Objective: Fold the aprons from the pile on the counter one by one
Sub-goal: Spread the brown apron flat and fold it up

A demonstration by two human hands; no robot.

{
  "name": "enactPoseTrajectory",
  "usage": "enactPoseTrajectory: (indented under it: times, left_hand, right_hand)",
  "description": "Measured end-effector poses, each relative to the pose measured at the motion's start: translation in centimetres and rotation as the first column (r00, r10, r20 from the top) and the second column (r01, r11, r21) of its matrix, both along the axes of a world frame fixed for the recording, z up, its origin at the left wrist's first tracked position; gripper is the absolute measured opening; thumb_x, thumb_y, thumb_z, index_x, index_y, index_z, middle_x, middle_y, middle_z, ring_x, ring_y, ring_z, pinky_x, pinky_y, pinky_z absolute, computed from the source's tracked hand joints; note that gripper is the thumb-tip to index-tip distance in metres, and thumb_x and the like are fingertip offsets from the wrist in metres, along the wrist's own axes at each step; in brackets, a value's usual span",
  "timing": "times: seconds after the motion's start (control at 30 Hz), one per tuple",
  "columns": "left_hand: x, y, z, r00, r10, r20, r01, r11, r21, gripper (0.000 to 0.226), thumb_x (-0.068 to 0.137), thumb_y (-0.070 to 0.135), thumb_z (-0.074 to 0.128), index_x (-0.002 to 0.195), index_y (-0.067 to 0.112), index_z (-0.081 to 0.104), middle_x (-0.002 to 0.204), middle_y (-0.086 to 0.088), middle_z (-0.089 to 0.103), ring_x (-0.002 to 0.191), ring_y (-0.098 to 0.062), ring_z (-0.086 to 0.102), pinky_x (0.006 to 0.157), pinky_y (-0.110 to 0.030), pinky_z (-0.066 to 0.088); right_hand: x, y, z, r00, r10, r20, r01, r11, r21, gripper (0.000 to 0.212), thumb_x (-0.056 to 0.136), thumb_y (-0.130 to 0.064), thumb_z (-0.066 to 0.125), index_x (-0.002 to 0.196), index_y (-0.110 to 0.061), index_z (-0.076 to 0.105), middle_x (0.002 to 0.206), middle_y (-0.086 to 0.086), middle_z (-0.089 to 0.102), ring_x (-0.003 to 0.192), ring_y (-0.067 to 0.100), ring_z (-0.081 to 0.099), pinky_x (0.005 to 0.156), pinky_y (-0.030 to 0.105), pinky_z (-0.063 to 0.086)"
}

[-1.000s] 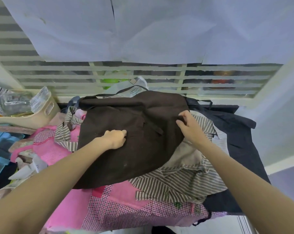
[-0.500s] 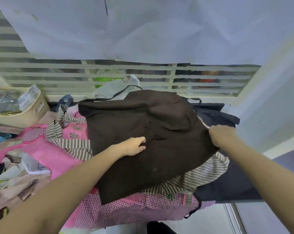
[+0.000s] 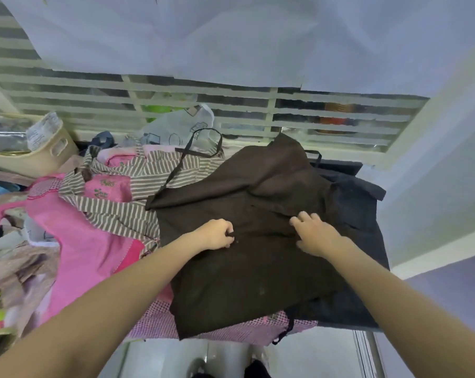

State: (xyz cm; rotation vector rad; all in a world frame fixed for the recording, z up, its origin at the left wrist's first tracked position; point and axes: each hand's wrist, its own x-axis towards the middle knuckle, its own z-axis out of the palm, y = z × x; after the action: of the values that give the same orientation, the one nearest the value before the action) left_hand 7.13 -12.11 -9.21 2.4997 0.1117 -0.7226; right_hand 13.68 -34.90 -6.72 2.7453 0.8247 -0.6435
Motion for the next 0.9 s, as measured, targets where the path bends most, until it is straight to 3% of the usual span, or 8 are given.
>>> enactPoseTrajectory:
  times: [0.17, 0.27, 0.4, 0.53, 0.63, 0.77, 0.83, 0.9]
  left_hand:
    - [-0.2, -0.9, -0.2, 0.996, 0.092, 0.010, -0.091, 0.993, -0.080, 0.012, 0.094, 0.016, 0.054, 0.099, 0.009, 0.061, 0.092, -0.010, 0.070, 0.066, -0.006, 0.055, 0.059, -0.008, 0.037]
    - [-1.0, -1.0, 0.0, 0.982, 0.186, 0.027, -0.177, 0.963, -0.205, 0.010, 0.094, 0.013, 0.052, 0.090, 0.016, 0.061, 0.073, 0.002, 0.064, 0.050, 0.007, 0.054, 0.065, -0.007, 0.040]
    - [-2.1, 0.2, -0.4, 0.982, 0.189, 0.029, -0.184, 0.975, -0.129, 0.015, 0.094, 0.012, 0.049, 0.095, 0.013, 0.064, 0.069, 0.007, 0.059, 0.052, 0.007, 0.053, 0.065, -0.010, 0.040]
    - [-2.2, 1.2, -0.2, 0.985, 0.172, -0.018, -0.173, 0.983, -0.063, 0.020, 0.092, 0.007, 0.049, 0.105, 0.009, 0.065, 0.079, 0.001, 0.061, 0.067, -0.005, 0.055, 0.071, -0.014, 0.041]
    - [-1.9, 1.5, 0.4, 0.998, 0.055, 0.032, -0.057, 0.995, 0.081, 0.021, 0.092, 0.015, 0.053, 0.111, 0.012, 0.062, 0.097, -0.004, 0.061, 0.088, -0.017, 0.055, 0.084, -0.025, 0.041]
    - [-0.7, 3.3, 1.9, 0.782, -0.213, 0.585, -0.143, 0.854, 0.501, 0.037, 0.068, 0.014, 0.077, 0.104, 0.012, 0.066, 0.102, -0.008, 0.061, 0.094, -0.029, 0.059, 0.079, -0.036, 0.049]
    - [0.3, 4.5, 3.2, 0.714, -0.154, 0.683, -0.344, 0.772, 0.534, 0.051, 0.057, 0.012, 0.083, 0.104, 0.007, 0.065, 0.105, -0.014, 0.063, 0.096, -0.034, 0.061, 0.080, -0.041, 0.051]
    - [0.8, 5.4, 4.2, 0.835, 0.061, 0.548, -0.416, 0.722, 0.553, 0.059, 0.076, 0.023, 0.072, 0.128, 0.005, 0.049, 0.130, -0.018, 0.050, 0.120, -0.035, 0.048, 0.100, -0.043, 0.037]
  right_hand:
    - [0.8, 1.6, -2.4, 0.986, 0.094, -0.135, -0.067, 0.979, 0.192, 0.059, 0.095, -0.018, 0.052, 0.146, -0.016, 0.023, 0.145, 0.006, 0.030, 0.126, 0.030, 0.041, 0.097, 0.038, 0.043]
    - [1.8, 2.3, -3.3, 0.986, 0.088, -0.143, -0.050, 0.968, 0.247, 0.035, 0.096, -0.021, 0.048, 0.130, -0.011, 0.045, 0.127, 0.010, 0.046, 0.117, 0.031, 0.047, 0.091, 0.037, 0.043]
    - [3.0, 3.3, -2.2, 0.980, 0.141, 0.142, -0.171, 0.959, 0.225, 0.023, 0.097, -0.021, 0.042, 0.111, -0.009, 0.056, 0.113, 0.009, 0.057, 0.110, 0.029, 0.046, 0.085, 0.035, 0.041]
    - [6.1, 3.2, 1.0, 0.962, -0.088, 0.259, -0.024, 0.917, 0.397, 0.019, 0.095, -0.013, 0.044, 0.105, -0.005, 0.057, 0.103, 0.017, 0.061, 0.100, 0.035, 0.052, 0.075, 0.037, 0.041]
    - [8.9, 2.5, 2.5, 0.994, -0.058, 0.093, 0.020, 0.929, 0.368, 0.018, 0.093, -0.012, 0.046, 0.095, -0.008, 0.063, 0.086, 0.010, 0.068, 0.087, 0.030, 0.061, 0.072, 0.035, 0.046]
    - [8.8, 2.5, 3.1, 0.955, 0.064, -0.291, -0.045, 0.996, 0.073, 0.023, 0.096, -0.014, 0.045, 0.089, -0.008, 0.066, 0.060, 0.000, 0.064, 0.060, 0.014, 0.057, 0.070, 0.027, 0.049]
    - [8.0, 2.5, 3.5, 0.931, 0.053, -0.362, -0.070, 0.997, -0.036, 0.020, 0.095, -0.010, 0.044, 0.089, -0.014, 0.063, 0.061, 0.000, 0.060, 0.056, 0.012, 0.051, 0.060, 0.021, 0.044]
    - [7.1, 2.2, 3.5, 0.906, 0.050, -0.420, -0.117, 0.984, -0.133, 0.018, 0.092, -0.006, 0.045, 0.093, -0.015, 0.061, 0.062, 0.000, 0.058, 0.053, 0.011, 0.049, 0.052, 0.017, 0.042]
